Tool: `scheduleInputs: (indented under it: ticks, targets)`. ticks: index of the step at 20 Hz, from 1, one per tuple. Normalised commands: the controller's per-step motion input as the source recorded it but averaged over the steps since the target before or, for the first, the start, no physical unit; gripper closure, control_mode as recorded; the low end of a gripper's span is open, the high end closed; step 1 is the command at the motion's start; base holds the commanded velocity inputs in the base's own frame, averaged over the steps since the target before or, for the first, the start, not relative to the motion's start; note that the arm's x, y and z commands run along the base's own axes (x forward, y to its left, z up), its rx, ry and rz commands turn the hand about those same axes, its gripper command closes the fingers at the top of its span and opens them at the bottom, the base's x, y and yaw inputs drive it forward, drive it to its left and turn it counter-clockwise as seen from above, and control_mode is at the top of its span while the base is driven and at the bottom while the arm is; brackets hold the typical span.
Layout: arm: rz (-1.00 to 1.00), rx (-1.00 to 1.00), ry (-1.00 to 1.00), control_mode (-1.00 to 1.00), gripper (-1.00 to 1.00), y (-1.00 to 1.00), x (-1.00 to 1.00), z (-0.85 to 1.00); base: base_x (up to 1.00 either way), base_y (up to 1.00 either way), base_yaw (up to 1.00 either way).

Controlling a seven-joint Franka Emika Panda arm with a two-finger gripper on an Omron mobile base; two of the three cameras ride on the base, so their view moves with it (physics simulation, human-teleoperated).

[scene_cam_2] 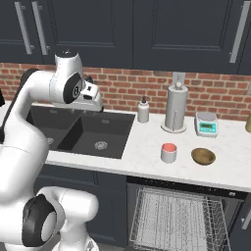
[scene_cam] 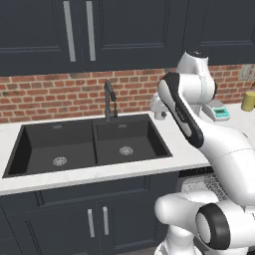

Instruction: Pick up the cup and bowl from the counter, place them in the dishwasher, and close the dishwasher door.

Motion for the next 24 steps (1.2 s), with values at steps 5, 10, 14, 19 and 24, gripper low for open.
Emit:
scheduleInputs:
  ticks: [5,10,14,19,24]
  targets:
    - [0.00,0.01,0.00,-1.00,-1.00,-0.07,-0.10,0.00,0.00,0.00,0.00]
    - [0.00,0.00,-0.07,-1.00,-1.00,-0.10,-0.45,-0.07,0.00,0.00,0.00]
    - [0.00,0.00,-0.13,-1.00,-1.00,-0.11,-0.37,-0.16,0.00,0.00,0.00]
    - [0.00,0.00,-0.04,1.00,-1.00,-0.02,-0.07,-0.04,-0.01,0.00,0.00]
    - [0.00,0.00,0.00,1.00,-1.00,0.00,0.00,0.00,-0.15,-0.05,-0.06]
